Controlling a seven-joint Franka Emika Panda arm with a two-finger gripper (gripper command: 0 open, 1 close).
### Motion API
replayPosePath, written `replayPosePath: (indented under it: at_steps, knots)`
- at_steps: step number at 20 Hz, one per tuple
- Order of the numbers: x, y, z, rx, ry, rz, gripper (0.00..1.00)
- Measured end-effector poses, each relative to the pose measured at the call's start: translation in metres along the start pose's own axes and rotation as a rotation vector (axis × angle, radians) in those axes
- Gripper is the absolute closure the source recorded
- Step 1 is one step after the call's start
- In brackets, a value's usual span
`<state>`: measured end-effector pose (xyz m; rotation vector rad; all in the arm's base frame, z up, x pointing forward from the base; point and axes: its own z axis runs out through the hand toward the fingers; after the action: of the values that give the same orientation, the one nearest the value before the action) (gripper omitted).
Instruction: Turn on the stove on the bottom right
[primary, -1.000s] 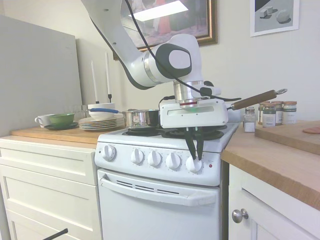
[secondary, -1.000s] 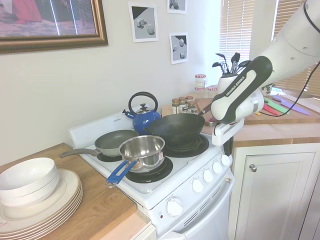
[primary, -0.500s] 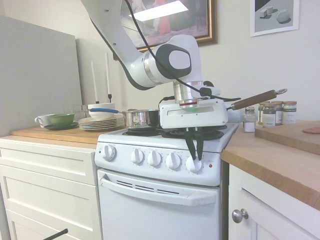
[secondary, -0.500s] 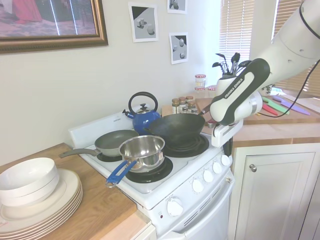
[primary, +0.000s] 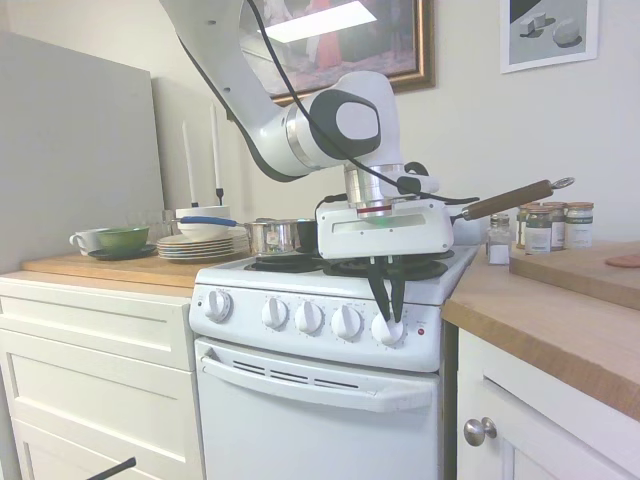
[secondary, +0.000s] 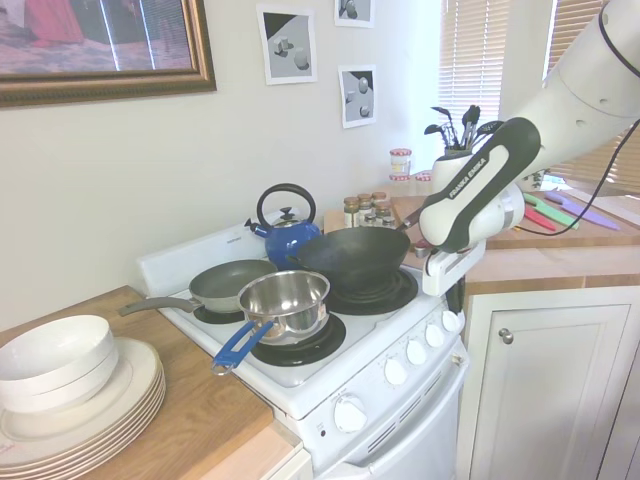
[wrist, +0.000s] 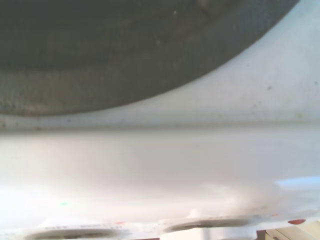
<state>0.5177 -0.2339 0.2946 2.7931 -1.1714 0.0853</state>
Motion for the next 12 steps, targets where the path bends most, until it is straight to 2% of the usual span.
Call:
replayPosePath:
  at_steps: [12]
  knots:
    - [-0.002,-0.0043,-0.0008,-0.007,0.004,-0.002,1.0]
